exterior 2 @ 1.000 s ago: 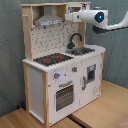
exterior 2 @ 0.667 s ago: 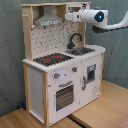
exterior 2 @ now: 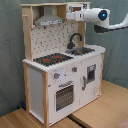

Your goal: Play with the kitchen

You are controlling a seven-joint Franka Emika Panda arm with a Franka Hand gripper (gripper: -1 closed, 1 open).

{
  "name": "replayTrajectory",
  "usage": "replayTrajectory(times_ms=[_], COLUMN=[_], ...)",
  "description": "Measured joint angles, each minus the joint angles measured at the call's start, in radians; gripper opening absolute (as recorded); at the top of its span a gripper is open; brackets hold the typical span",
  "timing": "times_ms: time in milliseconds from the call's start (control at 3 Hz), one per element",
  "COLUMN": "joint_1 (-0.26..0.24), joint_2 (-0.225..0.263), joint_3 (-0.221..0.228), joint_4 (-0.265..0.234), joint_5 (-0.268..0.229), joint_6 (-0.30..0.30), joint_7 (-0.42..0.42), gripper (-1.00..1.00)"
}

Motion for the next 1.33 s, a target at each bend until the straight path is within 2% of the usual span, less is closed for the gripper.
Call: replayTrajectory(times_ms=[333, 1333], joint_1=[-0.005, -0.009], joint_2=[0.075, 0.278], joint_3=[0.046, 0.171], joint_4=[-0.043, -0.179], joint_5=[-0.001, -0.004], joint_6=[-0.017, -0.125], joint_7=[-0.041, -0.130], gripper=[-1.00, -1.00])
